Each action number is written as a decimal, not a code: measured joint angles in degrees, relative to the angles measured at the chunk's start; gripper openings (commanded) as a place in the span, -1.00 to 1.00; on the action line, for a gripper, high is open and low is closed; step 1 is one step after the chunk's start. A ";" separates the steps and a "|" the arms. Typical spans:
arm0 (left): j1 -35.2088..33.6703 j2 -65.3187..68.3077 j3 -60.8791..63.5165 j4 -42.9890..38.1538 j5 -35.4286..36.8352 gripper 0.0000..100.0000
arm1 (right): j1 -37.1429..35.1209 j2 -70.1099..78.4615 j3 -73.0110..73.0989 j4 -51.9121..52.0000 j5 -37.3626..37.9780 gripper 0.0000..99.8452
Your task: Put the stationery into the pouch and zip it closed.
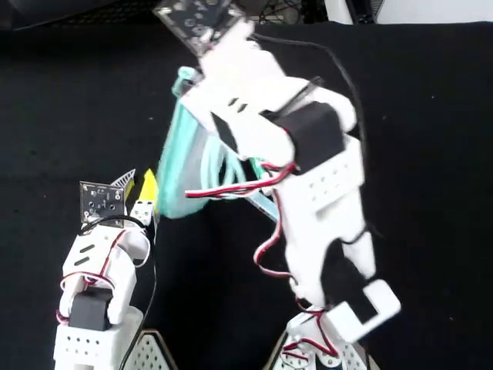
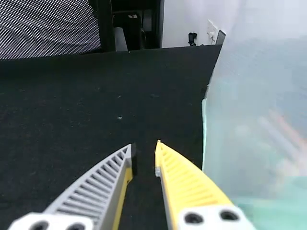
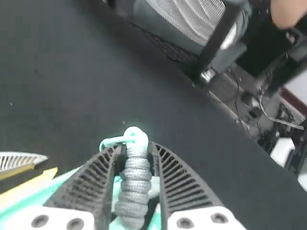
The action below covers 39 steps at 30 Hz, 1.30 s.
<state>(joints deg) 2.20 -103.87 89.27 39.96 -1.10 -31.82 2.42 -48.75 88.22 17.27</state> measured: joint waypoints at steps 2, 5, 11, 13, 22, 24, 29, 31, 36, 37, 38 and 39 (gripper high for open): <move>-0.09 0.00 0.00 0.00 0.00 -0.81 | -1.14 0.62 -0.79 -0.53 0.09 -0.98; -0.09 0.00 0.00 0.00 0.00 -0.81 | -3.16 0.62 -2.81 -0.44 0.09 -0.98; -0.09 0.00 0.00 0.00 0.00 -0.81 | -10.81 -2.11 -5.45 6.42 7.47 -0.98; -0.09 0.00 0.00 0.00 0.00 -0.81 | -13.01 -3.69 -5.45 9.76 10.20 -0.98; -0.09 0.00 0.00 0.00 0.00 -0.81 | -14.24 -8.79 -5.45 11.43 14.24 -0.98; -0.09 0.00 0.00 0.00 0.00 -0.81 | -14.24 -8.97 -5.45 11.43 13.71 -0.98; -0.09 0.00 1.05 0.00 0.00 -0.81 | -14.24 -9.93 -2.46 12.75 10.02 -0.98; -0.09 0.00 1.05 0.00 0.00 -0.81 | -14.24 -11.25 1.41 12.75 9.14 -0.98; -0.09 0.00 1.05 0.00 0.00 -0.81 | -14.07 -15.38 12.66 12.22 8.79 -0.98; -0.09 0.00 1.05 0.00 0.00 -0.81 | -13.27 -16.00 15.03 10.90 8.79 -0.98; -0.09 0.00 1.05 0.00 0.00 -0.81 | -12.22 -16.62 17.41 8.97 8.79 -0.98; -0.09 0.00 1.05 0.00 0.00 -0.81 | -10.99 -17.32 19.69 6.42 8.79 -0.98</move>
<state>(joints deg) 2.11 -103.87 90.33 39.96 -1.10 -42.81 -14.90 -29.05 94.64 26.07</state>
